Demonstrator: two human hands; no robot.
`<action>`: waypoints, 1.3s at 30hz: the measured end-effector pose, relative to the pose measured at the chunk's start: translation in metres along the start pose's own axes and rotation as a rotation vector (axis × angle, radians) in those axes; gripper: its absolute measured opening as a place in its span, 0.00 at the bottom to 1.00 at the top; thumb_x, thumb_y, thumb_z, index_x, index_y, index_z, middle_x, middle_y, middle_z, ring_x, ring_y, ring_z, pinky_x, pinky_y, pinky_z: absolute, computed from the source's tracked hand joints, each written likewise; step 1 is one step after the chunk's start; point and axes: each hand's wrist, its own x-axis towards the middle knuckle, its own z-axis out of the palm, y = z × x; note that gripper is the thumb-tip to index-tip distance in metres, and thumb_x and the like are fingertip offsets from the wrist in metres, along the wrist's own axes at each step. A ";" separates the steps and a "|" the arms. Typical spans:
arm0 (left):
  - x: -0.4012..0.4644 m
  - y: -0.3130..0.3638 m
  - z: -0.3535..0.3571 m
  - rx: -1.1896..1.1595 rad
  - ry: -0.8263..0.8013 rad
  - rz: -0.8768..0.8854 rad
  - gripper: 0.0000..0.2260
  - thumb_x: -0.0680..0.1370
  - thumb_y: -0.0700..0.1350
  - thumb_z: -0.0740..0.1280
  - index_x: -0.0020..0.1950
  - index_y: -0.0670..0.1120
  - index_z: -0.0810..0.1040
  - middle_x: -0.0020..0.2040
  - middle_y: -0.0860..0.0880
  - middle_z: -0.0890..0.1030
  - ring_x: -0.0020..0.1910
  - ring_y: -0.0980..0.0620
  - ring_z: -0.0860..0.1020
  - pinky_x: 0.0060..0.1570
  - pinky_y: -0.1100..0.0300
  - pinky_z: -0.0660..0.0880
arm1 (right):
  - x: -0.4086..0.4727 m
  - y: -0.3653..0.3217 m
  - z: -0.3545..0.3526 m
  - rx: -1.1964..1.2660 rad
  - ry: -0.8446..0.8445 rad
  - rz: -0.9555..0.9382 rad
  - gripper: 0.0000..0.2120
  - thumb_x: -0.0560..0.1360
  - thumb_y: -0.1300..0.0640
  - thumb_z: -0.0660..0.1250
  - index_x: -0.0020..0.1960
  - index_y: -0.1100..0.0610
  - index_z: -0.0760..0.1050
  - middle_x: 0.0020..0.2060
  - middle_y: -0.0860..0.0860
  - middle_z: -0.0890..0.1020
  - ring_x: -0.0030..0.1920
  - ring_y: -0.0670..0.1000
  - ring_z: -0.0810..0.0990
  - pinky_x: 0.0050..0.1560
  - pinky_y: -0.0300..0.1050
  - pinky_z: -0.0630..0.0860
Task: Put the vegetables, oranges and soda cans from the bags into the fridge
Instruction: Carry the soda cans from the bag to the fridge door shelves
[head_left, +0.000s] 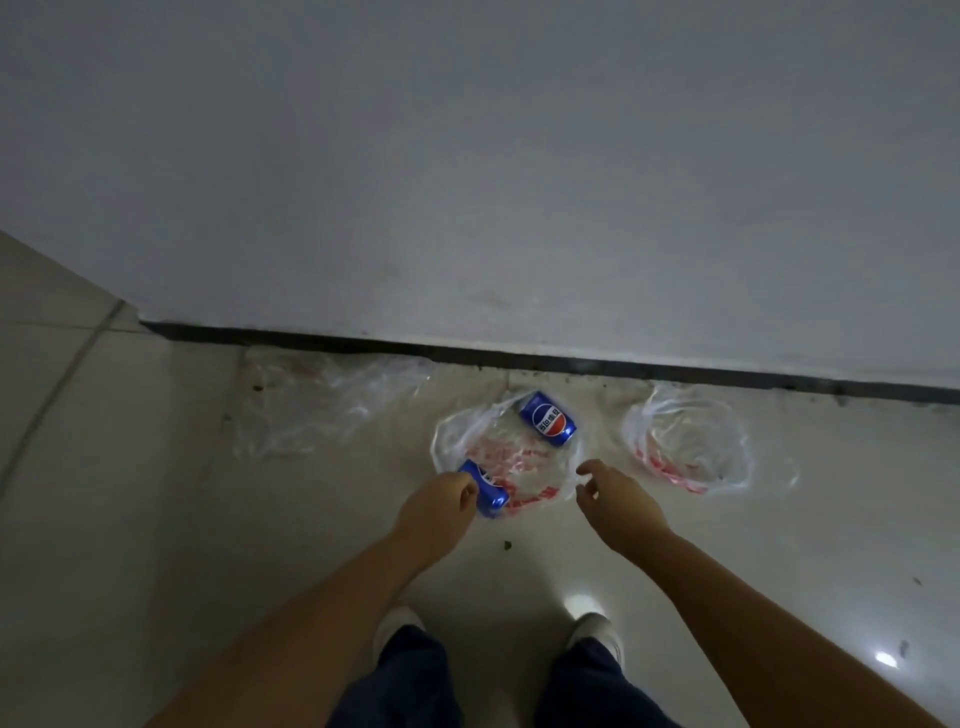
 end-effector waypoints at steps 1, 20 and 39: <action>0.030 -0.013 0.022 0.032 -0.003 0.027 0.09 0.80 0.42 0.58 0.50 0.41 0.76 0.49 0.43 0.79 0.47 0.45 0.77 0.48 0.55 0.71 | 0.031 0.011 0.014 -0.006 0.014 -0.003 0.14 0.80 0.54 0.58 0.65 0.55 0.70 0.56 0.53 0.79 0.52 0.50 0.78 0.52 0.41 0.74; 0.240 -0.127 0.153 0.615 -0.436 0.609 0.20 0.77 0.56 0.63 0.65 0.47 0.73 0.60 0.49 0.75 0.57 0.49 0.74 0.55 0.56 0.71 | 0.298 0.106 0.143 -0.238 0.084 -0.056 0.41 0.72 0.43 0.68 0.75 0.53 0.48 0.67 0.59 0.69 0.63 0.59 0.72 0.61 0.56 0.73; 0.200 -0.089 0.139 -0.647 0.087 -0.009 0.26 0.68 0.48 0.76 0.62 0.51 0.69 0.54 0.53 0.77 0.50 0.56 0.78 0.51 0.61 0.75 | 0.218 0.083 0.115 0.940 0.311 0.008 0.30 0.69 0.61 0.74 0.65 0.51 0.64 0.56 0.46 0.73 0.54 0.44 0.76 0.46 0.35 0.76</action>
